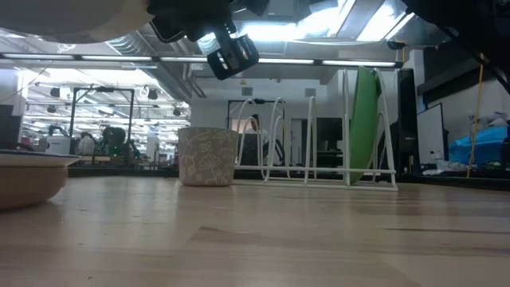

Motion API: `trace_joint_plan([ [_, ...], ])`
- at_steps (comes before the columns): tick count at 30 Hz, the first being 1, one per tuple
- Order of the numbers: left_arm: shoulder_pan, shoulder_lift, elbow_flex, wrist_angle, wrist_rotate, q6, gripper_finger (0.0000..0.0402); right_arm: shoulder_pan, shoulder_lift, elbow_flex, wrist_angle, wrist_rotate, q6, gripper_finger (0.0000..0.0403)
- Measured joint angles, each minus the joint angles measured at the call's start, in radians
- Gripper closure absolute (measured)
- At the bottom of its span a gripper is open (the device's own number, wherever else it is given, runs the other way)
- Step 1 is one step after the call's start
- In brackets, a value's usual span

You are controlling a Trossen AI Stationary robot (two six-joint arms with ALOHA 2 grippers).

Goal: Sort dishes
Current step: Put the white plate in the dish rack

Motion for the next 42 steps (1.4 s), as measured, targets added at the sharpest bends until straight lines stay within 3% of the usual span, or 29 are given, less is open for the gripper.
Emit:
trace_joint_plan([
  [20,0.002,0.000,0.000,-0.005,0.006,-0.013,0.0399,0.004,-0.001,0.000,0.001,0.141,0.029,0.0351],
  [33,0.005,0.000,0.000,0.014,0.055,-0.063,0.0399,0.008,-0.001,0.002,0.008,0.296,0.030,0.0351],
  [42,0.016,0.006,0.000,0.027,0.081,-0.091,0.0400,0.011,0.031,0.002,0.039,0.278,0.032,0.0350],
])
